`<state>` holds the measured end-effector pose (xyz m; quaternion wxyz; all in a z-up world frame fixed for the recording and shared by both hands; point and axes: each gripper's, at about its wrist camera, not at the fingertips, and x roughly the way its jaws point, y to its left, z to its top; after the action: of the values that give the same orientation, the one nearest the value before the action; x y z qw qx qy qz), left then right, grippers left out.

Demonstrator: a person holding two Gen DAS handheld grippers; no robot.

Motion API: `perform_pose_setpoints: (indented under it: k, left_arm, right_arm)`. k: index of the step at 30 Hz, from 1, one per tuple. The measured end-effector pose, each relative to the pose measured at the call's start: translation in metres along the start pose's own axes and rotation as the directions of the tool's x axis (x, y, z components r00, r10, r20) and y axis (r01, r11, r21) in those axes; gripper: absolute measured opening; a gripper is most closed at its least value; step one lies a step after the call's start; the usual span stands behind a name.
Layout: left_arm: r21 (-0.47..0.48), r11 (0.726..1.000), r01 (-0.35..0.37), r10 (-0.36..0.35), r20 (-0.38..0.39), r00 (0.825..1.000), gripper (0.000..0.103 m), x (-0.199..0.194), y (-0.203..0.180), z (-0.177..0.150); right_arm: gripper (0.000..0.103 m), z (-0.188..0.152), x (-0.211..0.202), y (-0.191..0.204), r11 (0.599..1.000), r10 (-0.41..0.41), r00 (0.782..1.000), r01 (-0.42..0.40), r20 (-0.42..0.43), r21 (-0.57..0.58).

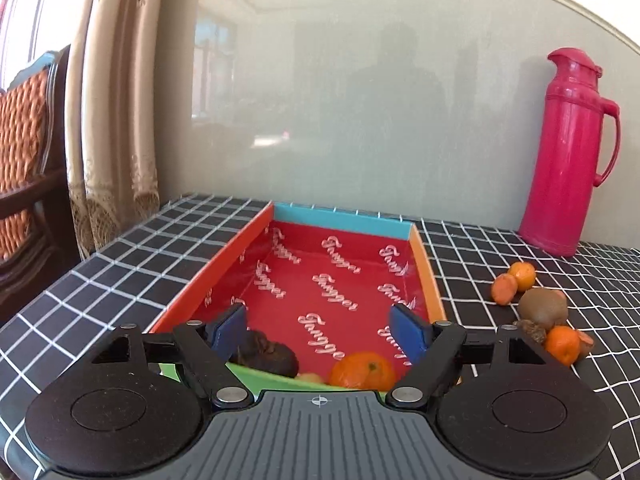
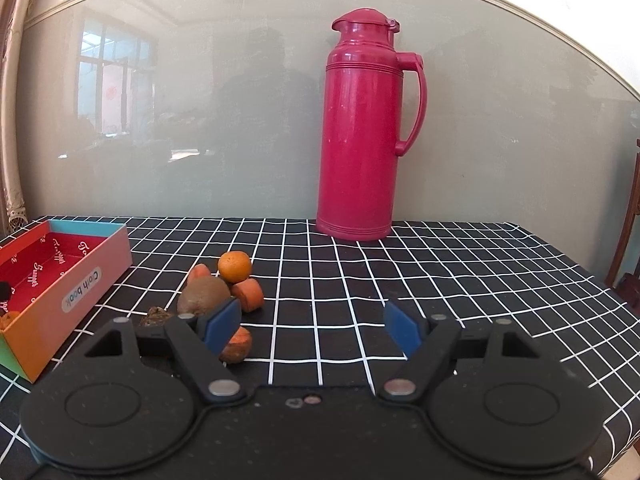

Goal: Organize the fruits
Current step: 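Lower the small fruit into the red box and open the left gripper, then move the right gripper toward the kiwi in the fruit pile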

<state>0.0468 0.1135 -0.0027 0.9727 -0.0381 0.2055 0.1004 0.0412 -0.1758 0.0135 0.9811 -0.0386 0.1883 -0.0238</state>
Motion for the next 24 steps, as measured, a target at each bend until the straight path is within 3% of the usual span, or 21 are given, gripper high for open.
perform_pose_setpoints:
  k: [3,5,7,24]
  left_arm:
    - [0.014,1.000,0.004,-0.004,0.005,1.000,0.081,-0.005,-0.004,-0.001]
    - [0.015,1.000,-0.003,0.002,0.027,1.000,0.097,-0.010,-0.006,-0.001]
    - [0.015,1.000,-0.007,0.006,0.053,0.999,0.103,-0.017,-0.007,-0.001]
    - [0.040,0.999,-0.015,0.013,0.051,0.999,0.103,-0.020,-0.010,-0.003]
  right_arm:
    - [0.079,0.000,-0.001,-0.004,1.000,-0.001,1.000,0.001,0.003,0.003]
    - [0.079,-0.001,-0.002,-0.007,1.000,-0.003,1.000,0.003,0.003,0.004]
    - [0.079,-0.002,-0.003,-0.010,1.000,-0.003,1.000,0.003,0.001,0.005]
    - [0.085,-0.008,-0.001,-0.001,0.998,0.036,0.999,-0.036,0.001,-0.043]
